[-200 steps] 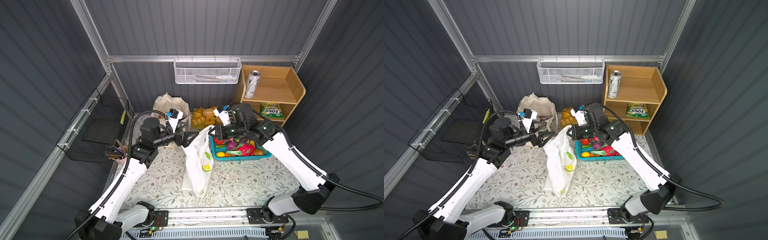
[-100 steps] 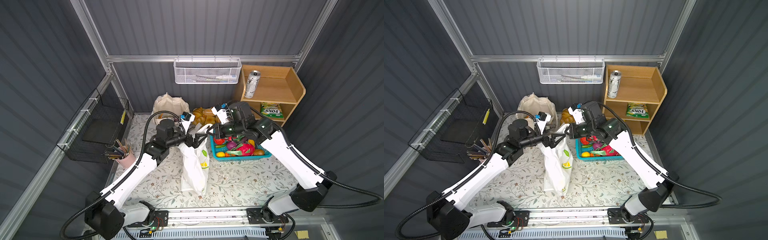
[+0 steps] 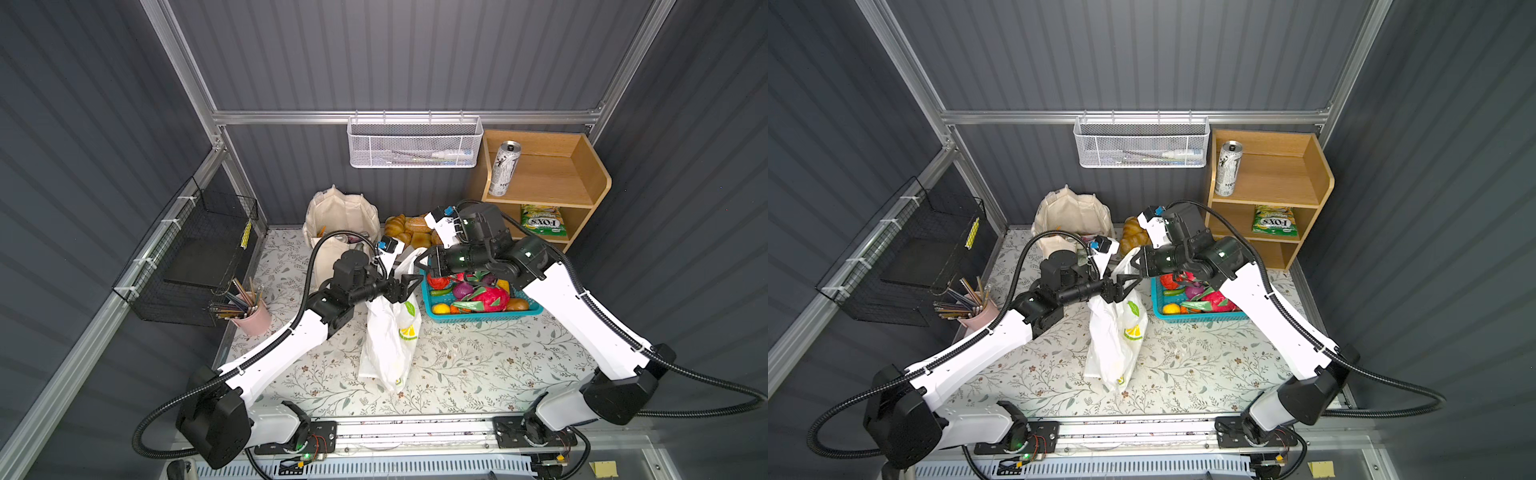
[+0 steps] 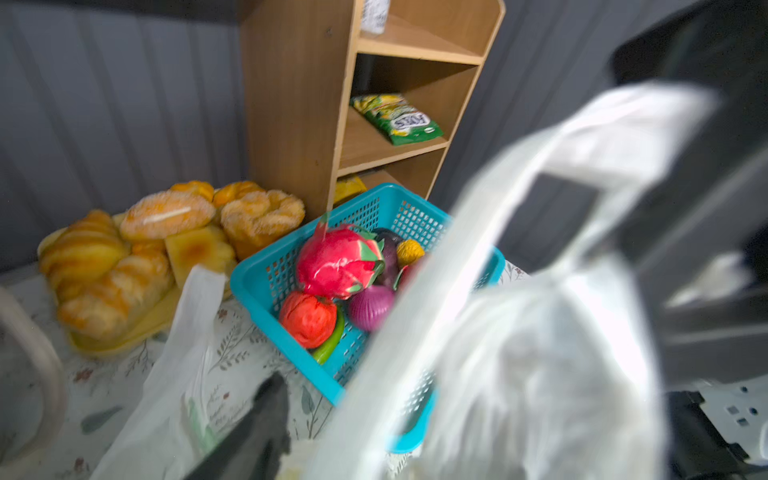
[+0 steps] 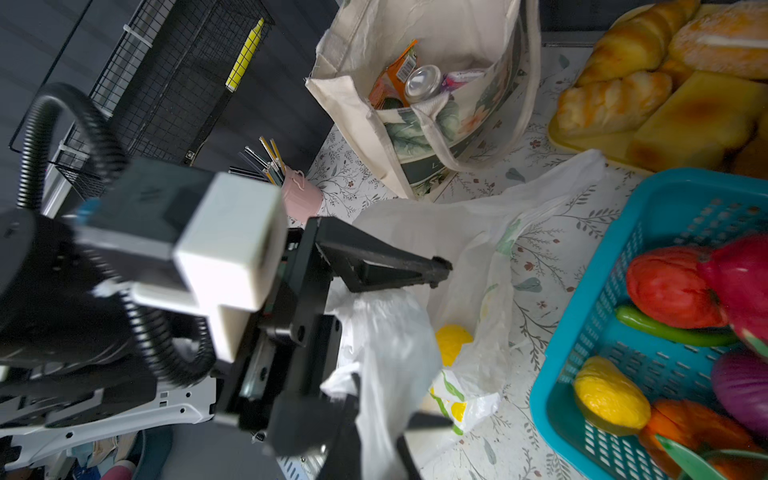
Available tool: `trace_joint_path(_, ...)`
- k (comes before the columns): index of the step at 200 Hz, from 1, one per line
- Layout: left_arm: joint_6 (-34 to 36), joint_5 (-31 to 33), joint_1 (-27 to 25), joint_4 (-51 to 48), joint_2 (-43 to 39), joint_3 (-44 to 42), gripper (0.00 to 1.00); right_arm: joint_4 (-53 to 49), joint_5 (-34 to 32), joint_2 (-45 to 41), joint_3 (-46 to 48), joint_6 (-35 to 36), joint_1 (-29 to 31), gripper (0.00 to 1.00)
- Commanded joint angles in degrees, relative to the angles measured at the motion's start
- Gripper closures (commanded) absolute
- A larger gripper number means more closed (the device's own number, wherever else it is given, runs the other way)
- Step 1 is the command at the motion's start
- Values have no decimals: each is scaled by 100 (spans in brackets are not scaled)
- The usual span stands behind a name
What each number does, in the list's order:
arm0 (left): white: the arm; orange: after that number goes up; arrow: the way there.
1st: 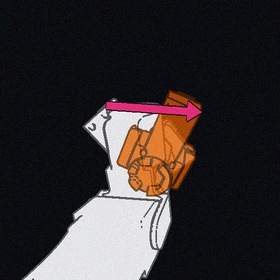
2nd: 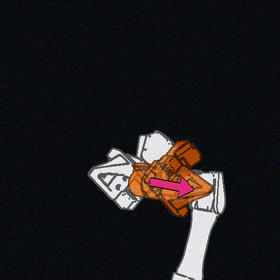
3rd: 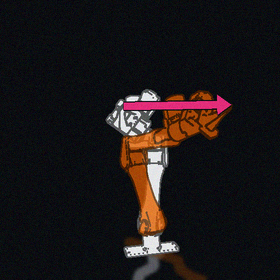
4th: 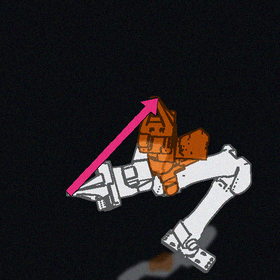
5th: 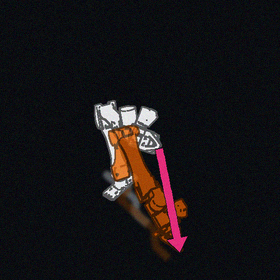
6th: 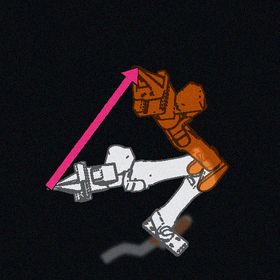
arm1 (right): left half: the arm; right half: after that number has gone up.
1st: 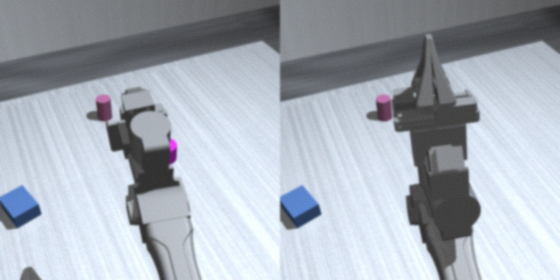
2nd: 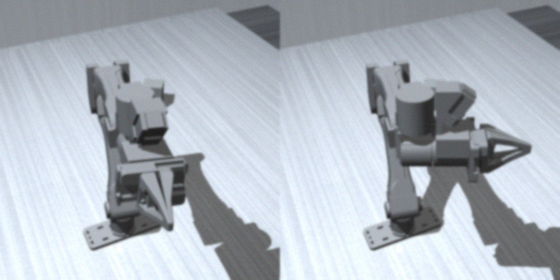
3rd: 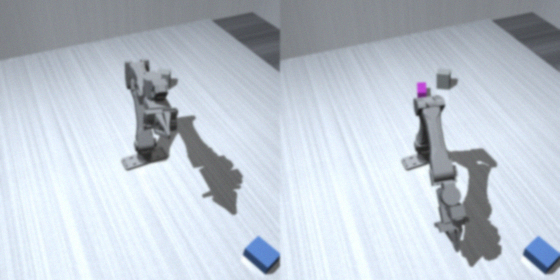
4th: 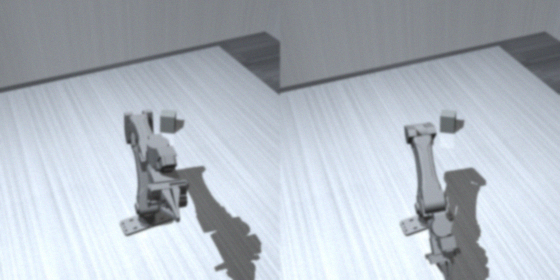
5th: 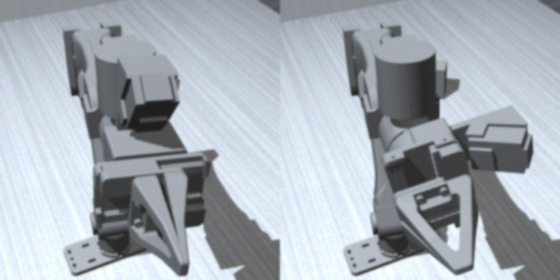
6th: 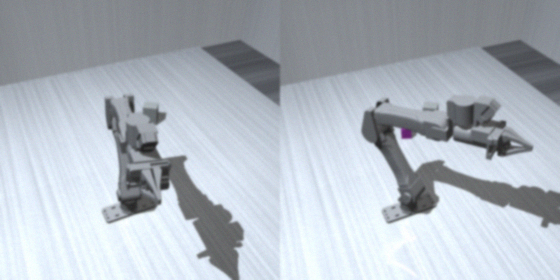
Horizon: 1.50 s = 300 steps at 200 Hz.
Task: Place the mixed food into the grocery bags and tie them
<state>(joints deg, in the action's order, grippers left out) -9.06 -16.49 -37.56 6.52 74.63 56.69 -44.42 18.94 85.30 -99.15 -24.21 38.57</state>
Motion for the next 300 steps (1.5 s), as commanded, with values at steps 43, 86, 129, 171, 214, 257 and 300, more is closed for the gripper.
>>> trace_joint_path(43, -445, 797, 16, 707, 157, -153, 47, 176, -92, -433, -35, -93, 2, 100)
trace_joint_path(86, -513, 685, 12, 995, 225, -140, 97, 208, -92, -470, 93, -72, -51, 88)
trace_joint_path(129, -40, 171, 94, 1102, -289, -450, 100, 685, -30, -995, 794, -345, -886, 44)
trace_joint_path(171, 22, -1093, 343, 1176, -649, -576, 100, 1046, 348, -747, 1337, -246, -1486, 23)
trace_joint_path(214, -478, -1963, 416, 1285, -560, -524, 100, 2094, 862, -170, 1533, 26, -1502, 15)
trace_joint_path(257, -687, -2285, 426, 1369, -417, -426, 100, 2556, 786, 447, 1463, 223, -1512, 13)
trace_joint_path(300, -846, -2443, 425, 1470, -362, -396, 100, 2665, 610, 723, 1386, 167, -1648, 11)
